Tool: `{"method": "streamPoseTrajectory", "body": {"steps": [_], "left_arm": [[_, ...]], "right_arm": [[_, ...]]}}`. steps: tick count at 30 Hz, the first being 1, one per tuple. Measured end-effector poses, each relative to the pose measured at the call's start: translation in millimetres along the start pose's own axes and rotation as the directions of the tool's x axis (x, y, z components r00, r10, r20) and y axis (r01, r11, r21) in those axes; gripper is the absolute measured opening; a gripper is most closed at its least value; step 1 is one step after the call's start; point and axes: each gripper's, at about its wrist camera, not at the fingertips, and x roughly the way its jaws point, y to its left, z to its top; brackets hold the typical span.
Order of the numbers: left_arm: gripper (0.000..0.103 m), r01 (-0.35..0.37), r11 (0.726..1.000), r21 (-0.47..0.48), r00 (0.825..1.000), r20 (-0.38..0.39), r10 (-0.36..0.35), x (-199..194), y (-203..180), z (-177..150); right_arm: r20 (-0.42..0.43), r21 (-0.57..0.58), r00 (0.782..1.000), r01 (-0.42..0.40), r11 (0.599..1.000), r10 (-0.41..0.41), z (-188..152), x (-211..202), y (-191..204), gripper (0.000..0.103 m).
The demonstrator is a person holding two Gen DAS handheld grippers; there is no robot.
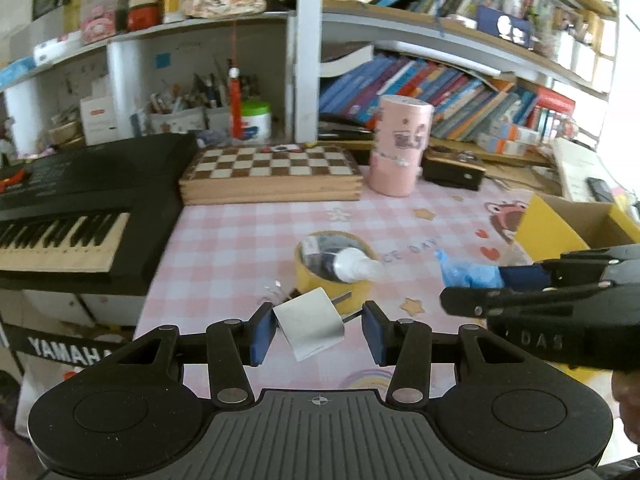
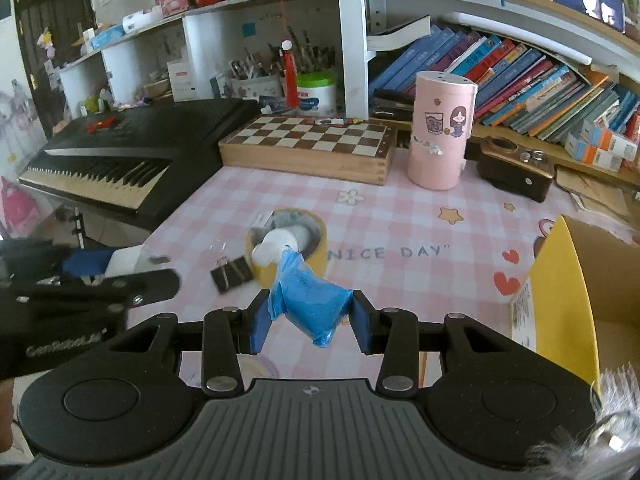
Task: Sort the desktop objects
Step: 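Lift and carry the white plug and blue item in both tools toward the yellow box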
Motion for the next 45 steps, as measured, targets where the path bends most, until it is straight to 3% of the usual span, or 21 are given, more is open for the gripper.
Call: {"method": "streamPoseTrajectory", "body": {"steps": [9,26,35,45], "left_arm": [[0.045,0.096,0.994,0.054,0.995,0.020,-0.097,-34,-3,-18],[0.045,0.155,0.982,0.109,0.988,-0.010,-0.155,-123,13,-94],[0.045,0.243,0.950,0.195,0.970,-0.026,-0.243,-147,-1,-117],[0.045,0.345,0.900,0.267,0.938,-0.059,-0.342,-152,-26,-125]], "right_arm": [[0.017,0.121,0.994,0.109,0.987,-0.112,-30,-43,10,0.039],[-0.033,0.233,0.985,0.172,0.957,-0.169,-122,-119,80,0.038],[-0.039,0.281,0.976,0.218,0.935,-0.216,-157,-152,100,0.038],[-0.064,0.347,0.950,0.308,0.886,-0.305,-178,-180,98,0.038]]}}
